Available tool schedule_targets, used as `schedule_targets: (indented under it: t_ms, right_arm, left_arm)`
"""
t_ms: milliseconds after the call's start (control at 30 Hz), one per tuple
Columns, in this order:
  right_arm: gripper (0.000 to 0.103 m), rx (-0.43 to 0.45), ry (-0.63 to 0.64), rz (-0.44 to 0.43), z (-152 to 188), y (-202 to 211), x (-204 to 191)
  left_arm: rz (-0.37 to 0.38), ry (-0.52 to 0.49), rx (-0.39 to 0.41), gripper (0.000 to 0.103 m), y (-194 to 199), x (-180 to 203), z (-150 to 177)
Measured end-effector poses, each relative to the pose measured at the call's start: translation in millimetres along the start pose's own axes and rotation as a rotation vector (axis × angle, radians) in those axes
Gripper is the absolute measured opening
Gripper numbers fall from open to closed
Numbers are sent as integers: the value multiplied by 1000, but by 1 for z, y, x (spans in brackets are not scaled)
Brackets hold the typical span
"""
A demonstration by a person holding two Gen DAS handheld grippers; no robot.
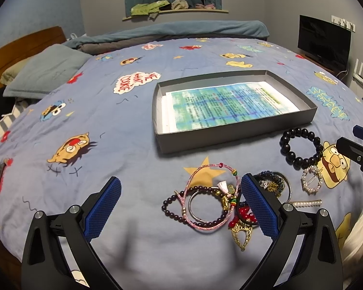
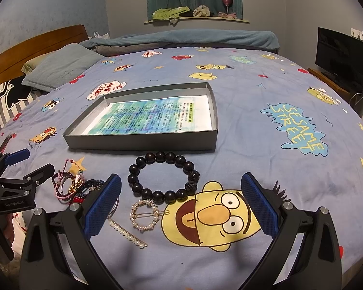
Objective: Organize jewelry
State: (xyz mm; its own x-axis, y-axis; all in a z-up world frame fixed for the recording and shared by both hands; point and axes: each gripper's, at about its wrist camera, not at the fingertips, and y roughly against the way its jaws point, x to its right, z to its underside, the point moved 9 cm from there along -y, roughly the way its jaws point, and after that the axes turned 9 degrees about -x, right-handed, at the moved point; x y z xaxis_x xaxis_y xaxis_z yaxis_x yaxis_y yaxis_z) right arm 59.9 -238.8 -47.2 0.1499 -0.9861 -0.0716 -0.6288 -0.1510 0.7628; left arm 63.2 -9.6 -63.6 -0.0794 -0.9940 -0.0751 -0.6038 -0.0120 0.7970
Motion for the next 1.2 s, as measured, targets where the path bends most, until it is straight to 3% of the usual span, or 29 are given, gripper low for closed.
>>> schedule_targets:
  t_ms: [1200]
  right_arm:
    - [98,4,-2,1,1,0,1]
  left_arm:
    - [2,-6,3,98,1,5,-1]
